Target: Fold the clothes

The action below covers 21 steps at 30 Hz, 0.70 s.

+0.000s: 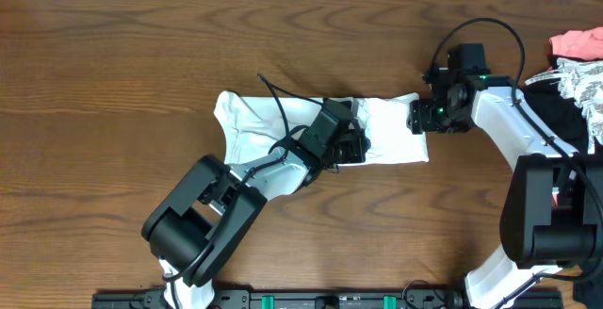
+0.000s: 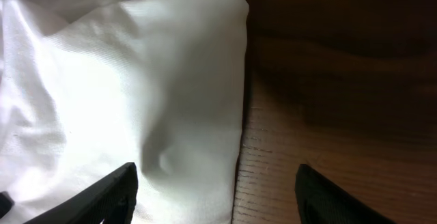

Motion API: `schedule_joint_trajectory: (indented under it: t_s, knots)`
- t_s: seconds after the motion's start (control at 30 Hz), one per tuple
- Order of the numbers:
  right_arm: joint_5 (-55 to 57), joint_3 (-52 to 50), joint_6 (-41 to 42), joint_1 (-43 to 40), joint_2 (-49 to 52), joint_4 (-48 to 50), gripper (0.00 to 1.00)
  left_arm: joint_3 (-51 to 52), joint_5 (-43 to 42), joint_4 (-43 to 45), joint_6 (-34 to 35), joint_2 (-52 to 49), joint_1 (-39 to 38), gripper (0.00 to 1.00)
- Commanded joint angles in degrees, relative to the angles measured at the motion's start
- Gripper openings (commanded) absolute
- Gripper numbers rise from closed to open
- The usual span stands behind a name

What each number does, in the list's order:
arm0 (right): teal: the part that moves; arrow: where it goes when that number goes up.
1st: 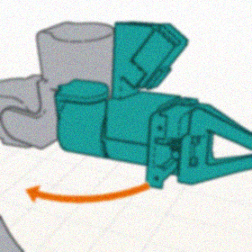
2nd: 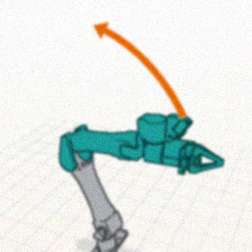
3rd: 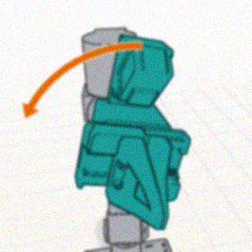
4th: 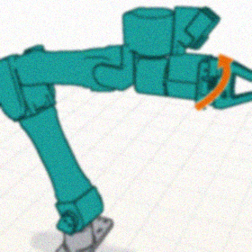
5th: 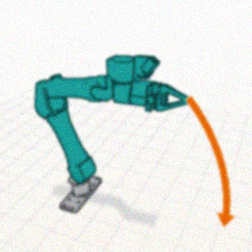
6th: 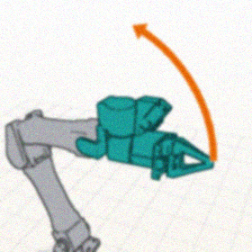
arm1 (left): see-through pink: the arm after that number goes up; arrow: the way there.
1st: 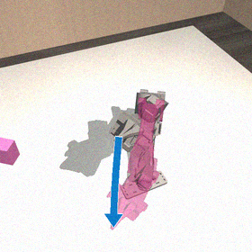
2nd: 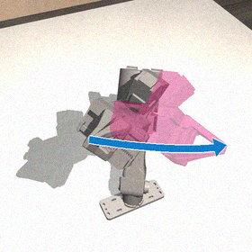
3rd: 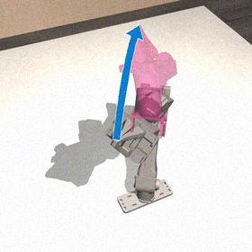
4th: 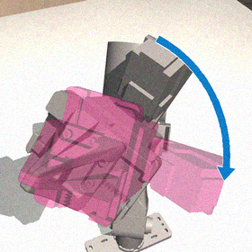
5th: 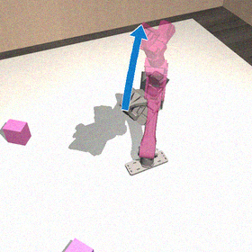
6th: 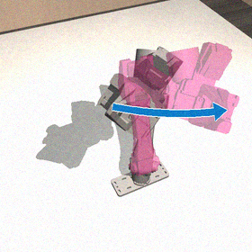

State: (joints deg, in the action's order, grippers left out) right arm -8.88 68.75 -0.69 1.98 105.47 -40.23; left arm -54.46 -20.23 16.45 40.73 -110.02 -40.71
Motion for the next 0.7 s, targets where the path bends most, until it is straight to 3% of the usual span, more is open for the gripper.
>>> schedule_joint_trajectory:
  t_s: [0.0, 0.13, 0.67]
  knots:
    - [0.5, -0.3, -0.7, -0.5, -1.1, 0.0, 0.73, -0.3, -0.3, -0.6, -2.8, 3.0, 0.3, 0.06]
    - [0.5, -0.2, -0.7, -0.6, -1.5, 0.0, 0.86, -0.3, -0.3, -2.7, -2.8, 4.8, 1.4, 0.06]
    - [0.5, -0.2, -0.7, -0.6, -5.8, -0.7, 0.89, -0.3, -0.1, -11.6, -6.6, 8.2, 5.8, 0.06]
